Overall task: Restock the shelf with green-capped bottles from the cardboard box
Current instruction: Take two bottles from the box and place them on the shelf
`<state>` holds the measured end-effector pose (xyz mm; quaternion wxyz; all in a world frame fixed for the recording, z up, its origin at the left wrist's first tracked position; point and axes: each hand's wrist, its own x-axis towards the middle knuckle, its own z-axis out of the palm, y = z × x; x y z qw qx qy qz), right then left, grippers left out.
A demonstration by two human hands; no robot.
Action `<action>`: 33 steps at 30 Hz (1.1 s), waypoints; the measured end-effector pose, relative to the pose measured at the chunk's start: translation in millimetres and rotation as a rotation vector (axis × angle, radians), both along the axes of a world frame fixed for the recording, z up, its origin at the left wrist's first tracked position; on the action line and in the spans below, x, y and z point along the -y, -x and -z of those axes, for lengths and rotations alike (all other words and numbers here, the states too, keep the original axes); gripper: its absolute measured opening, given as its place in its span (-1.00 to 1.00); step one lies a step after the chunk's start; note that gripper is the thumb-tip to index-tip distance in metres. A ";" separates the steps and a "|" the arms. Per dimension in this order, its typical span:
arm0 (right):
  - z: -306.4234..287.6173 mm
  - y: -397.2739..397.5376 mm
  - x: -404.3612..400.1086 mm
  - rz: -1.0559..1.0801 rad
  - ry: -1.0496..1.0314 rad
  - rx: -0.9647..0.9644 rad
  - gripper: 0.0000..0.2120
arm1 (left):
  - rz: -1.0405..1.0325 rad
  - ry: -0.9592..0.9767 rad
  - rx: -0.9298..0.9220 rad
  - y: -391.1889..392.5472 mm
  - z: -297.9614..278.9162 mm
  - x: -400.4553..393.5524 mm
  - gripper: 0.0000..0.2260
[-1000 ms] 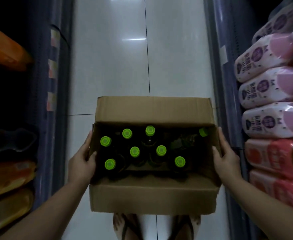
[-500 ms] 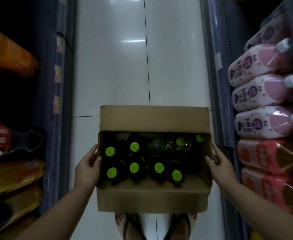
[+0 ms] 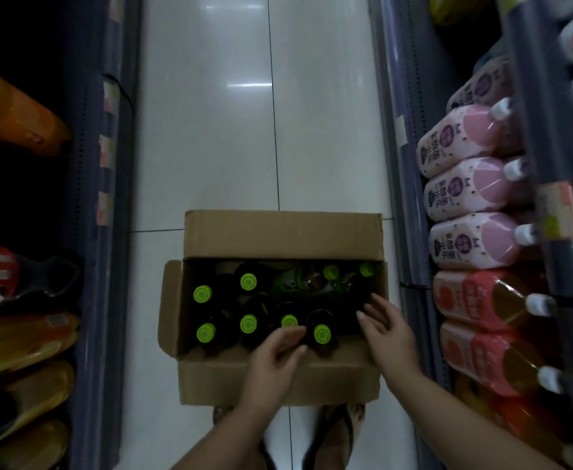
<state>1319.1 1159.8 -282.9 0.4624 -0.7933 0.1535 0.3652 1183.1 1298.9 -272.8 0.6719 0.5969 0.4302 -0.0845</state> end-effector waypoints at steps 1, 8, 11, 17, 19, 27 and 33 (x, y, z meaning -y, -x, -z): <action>6.8 -1.5 -0.9 0.006 -0.012 -0.021 -0.52 | 0.011 0.028 0.007 -5.3 8.7 11.1 -0.70; 50.5 -14.4 -9.8 0.091 -0.041 -0.134 -0.37 | 0.088 -0.161 -0.022 -16.7 56.2 50.4 -0.43; 64.2 -20.7 -20.1 0.080 -0.045 -0.141 -0.41 | 0.198 -0.200 -0.045 -28.5 70.5 49.0 -0.34; 93.9 -39.5 -42.0 0.233 0.019 -0.133 -0.40 | 0.245 -0.314 -0.060 -45.2 87.2 47.5 -0.39; 100.8 -39.1 -45.6 0.275 0.014 -0.122 -0.42 | 0.196 -0.347 -0.052 -42.9 88.4 49.9 -0.46; 91.9 -21.7 -41.7 0.237 -0.018 0.034 -0.46 | 0.071 -0.328 0.047 -36.9 68.5 43.0 -0.68; 35.5 -17.1 -7.8 -0.042 -0.083 0.239 -0.42 | 0.011 -0.289 0.142 -28.9 17.6 22.8 -0.70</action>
